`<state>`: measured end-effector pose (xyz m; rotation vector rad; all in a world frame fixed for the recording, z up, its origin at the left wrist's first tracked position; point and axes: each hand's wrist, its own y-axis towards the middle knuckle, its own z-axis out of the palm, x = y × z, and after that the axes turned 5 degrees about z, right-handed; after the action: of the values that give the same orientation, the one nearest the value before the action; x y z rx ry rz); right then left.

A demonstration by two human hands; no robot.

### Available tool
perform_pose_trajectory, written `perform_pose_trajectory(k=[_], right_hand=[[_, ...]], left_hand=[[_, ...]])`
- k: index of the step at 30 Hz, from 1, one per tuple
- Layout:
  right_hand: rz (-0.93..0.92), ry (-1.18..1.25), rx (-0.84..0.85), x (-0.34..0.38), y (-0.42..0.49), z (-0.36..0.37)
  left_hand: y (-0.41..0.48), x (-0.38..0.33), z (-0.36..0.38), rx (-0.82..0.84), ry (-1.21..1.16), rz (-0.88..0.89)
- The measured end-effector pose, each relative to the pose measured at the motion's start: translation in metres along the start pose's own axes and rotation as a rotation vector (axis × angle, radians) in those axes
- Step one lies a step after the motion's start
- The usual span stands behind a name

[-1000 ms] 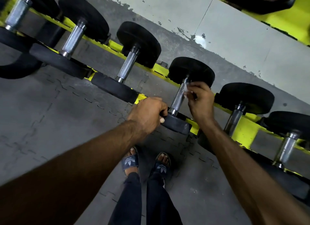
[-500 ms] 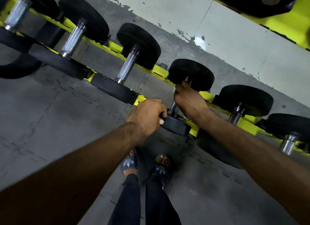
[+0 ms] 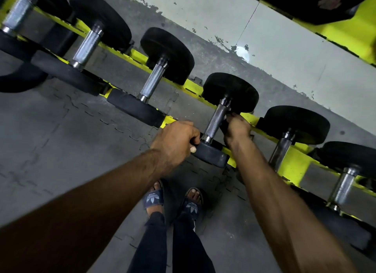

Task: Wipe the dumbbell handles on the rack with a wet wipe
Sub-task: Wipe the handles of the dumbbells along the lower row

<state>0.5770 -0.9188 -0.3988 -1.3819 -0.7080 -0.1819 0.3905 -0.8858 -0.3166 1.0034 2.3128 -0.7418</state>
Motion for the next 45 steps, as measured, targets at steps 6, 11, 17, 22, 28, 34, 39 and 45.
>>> perform_pose_trajectory(k=[6, 11, 17, 22, 28, 34, 39, 45], right_hand=[[0.210, 0.175, 0.198, 0.016, 0.007, 0.007], [-0.040, 0.167, 0.007, 0.002, 0.003, 0.002], [-0.879, -0.561, -0.174, -0.013, -0.019, -0.006], [-1.193, -1.250, -0.168, 0.000, -0.023, -0.007], [-1.416, -2.259, 0.003, 0.009, -0.035, 0.008], [-1.262, -2.571, 0.423, 0.034, -0.068, 0.030], [-1.271, -2.489, 0.493, 0.052, -0.058, 0.032], [-1.203, -2.509, 0.572, 0.030, -0.059, 0.026]], left_hand=[[0.002, 0.001, 0.000, 0.005, 0.007, 0.009], [0.004, 0.002, 0.000, 0.016, 0.000, 0.015], [0.003, 0.008, 0.004, -0.011, -0.006, 0.037], [0.004, 0.007, 0.001, -0.003, 0.004, 0.038], [0.004, 0.005, 0.002, -0.004, 0.001, 0.048], [0.004, 0.005, 0.002, -0.007, -0.003, 0.043], [0.003, 0.005, 0.003, -0.013, -0.007, 0.050], [0.003, 0.007, 0.003, -0.023, -0.008, 0.039]])
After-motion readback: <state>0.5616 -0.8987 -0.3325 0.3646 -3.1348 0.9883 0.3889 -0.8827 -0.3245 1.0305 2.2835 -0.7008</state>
